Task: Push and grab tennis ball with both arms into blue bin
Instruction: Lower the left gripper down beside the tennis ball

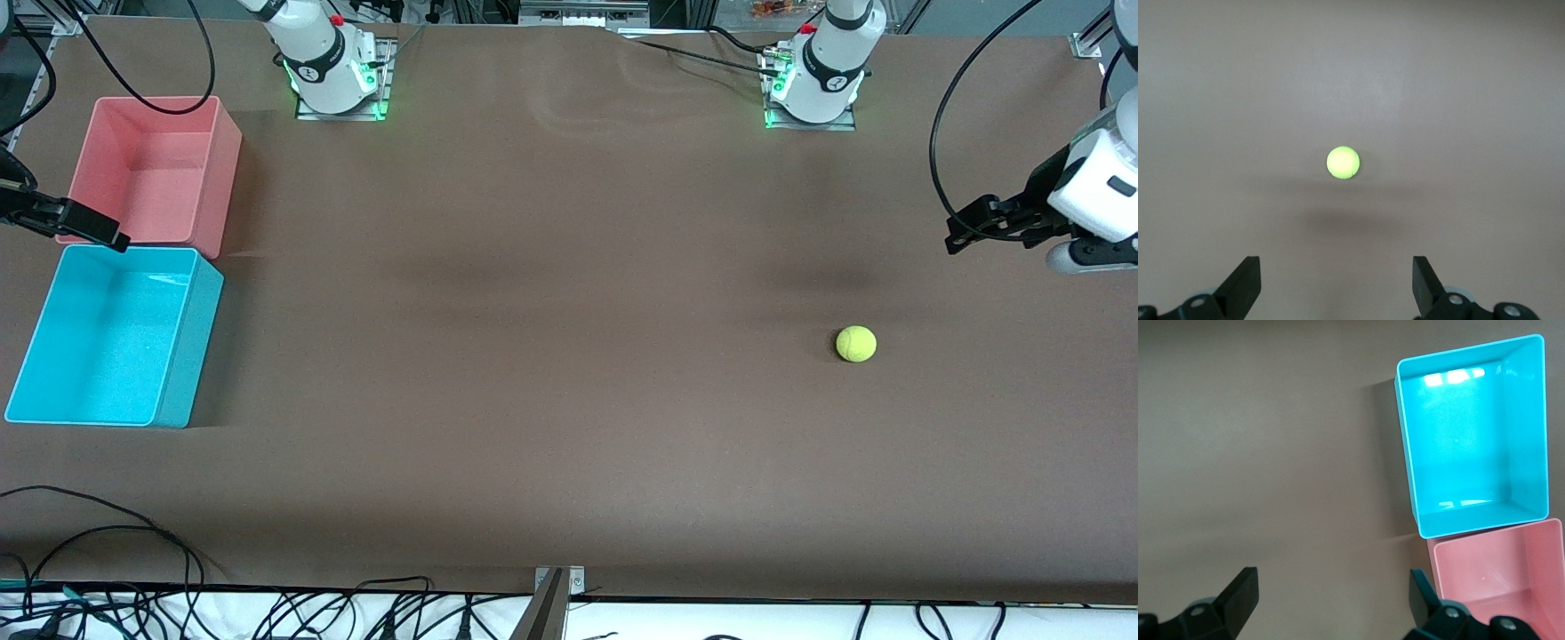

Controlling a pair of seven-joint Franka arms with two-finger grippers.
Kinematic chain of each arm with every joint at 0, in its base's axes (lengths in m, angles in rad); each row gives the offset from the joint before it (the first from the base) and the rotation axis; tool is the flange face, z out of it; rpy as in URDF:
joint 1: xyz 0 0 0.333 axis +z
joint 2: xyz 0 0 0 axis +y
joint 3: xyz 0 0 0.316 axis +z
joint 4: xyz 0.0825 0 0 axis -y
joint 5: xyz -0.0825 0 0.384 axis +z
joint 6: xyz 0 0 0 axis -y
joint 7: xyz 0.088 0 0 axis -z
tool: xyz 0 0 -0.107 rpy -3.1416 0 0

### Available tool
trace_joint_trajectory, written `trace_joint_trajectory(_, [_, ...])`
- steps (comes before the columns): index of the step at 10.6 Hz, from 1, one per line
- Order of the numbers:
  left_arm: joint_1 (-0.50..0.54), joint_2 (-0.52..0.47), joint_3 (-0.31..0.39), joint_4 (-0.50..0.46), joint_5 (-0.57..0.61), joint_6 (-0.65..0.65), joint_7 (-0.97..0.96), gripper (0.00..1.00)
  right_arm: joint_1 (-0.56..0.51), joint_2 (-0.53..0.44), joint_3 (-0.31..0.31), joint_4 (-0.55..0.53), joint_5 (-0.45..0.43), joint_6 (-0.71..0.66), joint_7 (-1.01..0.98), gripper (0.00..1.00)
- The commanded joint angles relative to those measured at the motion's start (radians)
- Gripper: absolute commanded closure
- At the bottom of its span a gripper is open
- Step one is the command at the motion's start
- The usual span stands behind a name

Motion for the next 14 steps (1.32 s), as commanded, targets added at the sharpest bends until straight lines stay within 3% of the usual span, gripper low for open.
trace_joint_trajectory(1, [0.0,-0.006,0.004,-0.082,0.028,0.077,0.008,0.0,-0.012,0.009,0.012,0.02,0.017,-0.007,0.013,0.0])
trace_joint_trajectory(3, [0.0,-0.003,0.006,-0.121,0.028,0.12,0.008,0.0,-0.012,0.016,0.012,0.021,0.017,-0.007,0.015,0.0])
trace_joint_trajectory(14, [0.011,-0.003,0.01,-0.524,0.03,0.614,0.011,0.0,0.0,0.033,0.016,0.021,0.015,-0.006,0.017,0.0])
